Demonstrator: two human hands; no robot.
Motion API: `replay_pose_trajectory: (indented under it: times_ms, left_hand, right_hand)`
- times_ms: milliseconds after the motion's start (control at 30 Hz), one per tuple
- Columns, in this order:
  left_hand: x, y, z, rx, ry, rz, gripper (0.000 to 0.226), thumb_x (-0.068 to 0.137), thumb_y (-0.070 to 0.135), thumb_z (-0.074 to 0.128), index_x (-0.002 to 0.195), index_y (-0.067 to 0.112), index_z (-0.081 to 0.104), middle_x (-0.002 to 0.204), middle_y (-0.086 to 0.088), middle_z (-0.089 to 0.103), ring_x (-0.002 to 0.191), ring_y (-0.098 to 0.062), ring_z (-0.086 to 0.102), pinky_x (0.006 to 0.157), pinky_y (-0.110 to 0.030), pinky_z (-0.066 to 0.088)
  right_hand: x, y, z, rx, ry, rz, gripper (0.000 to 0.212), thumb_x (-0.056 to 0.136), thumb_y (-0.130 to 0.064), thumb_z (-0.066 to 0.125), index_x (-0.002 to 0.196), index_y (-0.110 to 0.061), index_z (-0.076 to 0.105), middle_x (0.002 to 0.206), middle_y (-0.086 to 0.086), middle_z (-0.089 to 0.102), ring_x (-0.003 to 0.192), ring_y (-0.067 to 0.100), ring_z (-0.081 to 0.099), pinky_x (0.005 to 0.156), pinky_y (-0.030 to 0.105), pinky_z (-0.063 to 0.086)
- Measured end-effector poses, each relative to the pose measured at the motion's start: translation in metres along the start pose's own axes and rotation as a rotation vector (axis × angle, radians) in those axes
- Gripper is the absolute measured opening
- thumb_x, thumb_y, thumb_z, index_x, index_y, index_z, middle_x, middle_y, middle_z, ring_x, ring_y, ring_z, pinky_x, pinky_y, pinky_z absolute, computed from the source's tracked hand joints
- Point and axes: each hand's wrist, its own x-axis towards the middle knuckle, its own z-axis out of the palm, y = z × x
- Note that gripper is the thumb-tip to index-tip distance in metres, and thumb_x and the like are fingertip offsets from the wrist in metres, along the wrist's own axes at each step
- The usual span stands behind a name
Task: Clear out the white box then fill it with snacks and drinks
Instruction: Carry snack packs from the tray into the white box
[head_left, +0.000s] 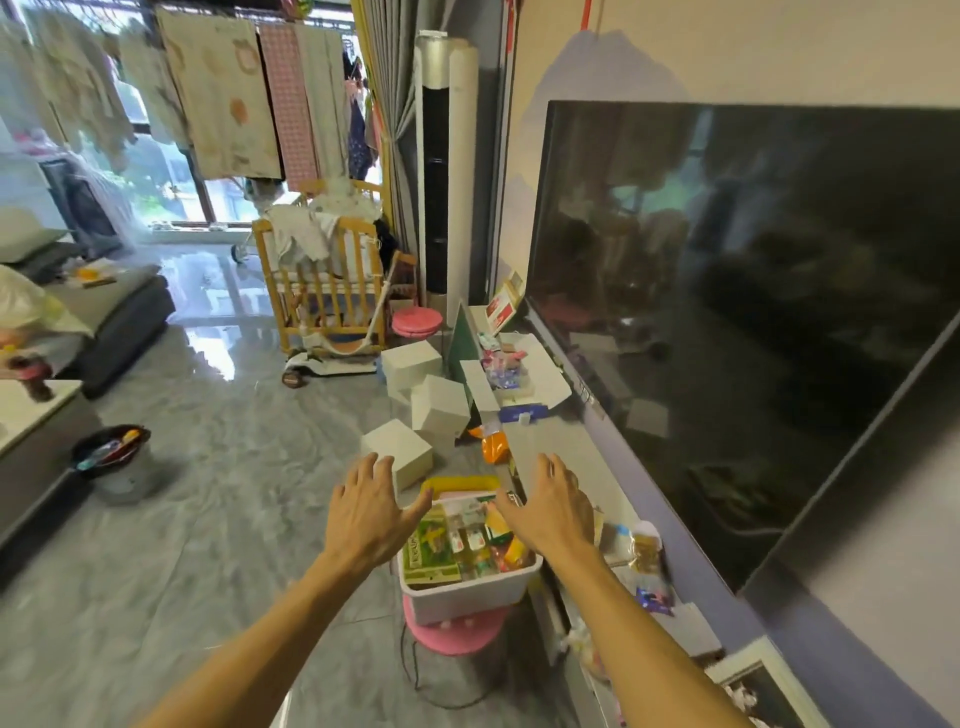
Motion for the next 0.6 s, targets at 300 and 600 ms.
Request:
replay_pose_trajectory:
  times_ms: [300, 600]
  left_hand:
    - [0.125, 0.014, 0.048, 0.037, -0.062, -0.022, 0.096, 0.087, 0.087, 0.032, 0.153, 0.018, 0.04, 0.158, -0.009, 0.044, 0.141, -0.029, 0.047, 0.113, -0.049, 0.043]
    - [0.224, -0.006, 0.136, -0.008, -0.246, 0.022, 0.094, 0.087, 0.087, 0.035, 0.153, 0.02, 0.04, 0.156, -0.008, 0.044, 0.138, -0.031, 0.05, 0.112, -0.051, 0.047]
  right_hand:
    - [0.126, 0.025, 0.051, 0.088, -0.064, 0.098, 0.082, 0.092, -0.075, 0.053, 0.149, -0.017, 0.038, 0.144, 0.007, 0.05, 0.127, 0.028, 0.054, 0.089, 0.038, 0.052]
    - [0.204, 0.041, 0.119, 0.055, -0.15, 0.249, 0.081, 0.092, -0.071, 0.056, 0.145, -0.011, 0.044, 0.142, 0.011, 0.053, 0.125, 0.032, 0.055, 0.092, 0.044, 0.052]
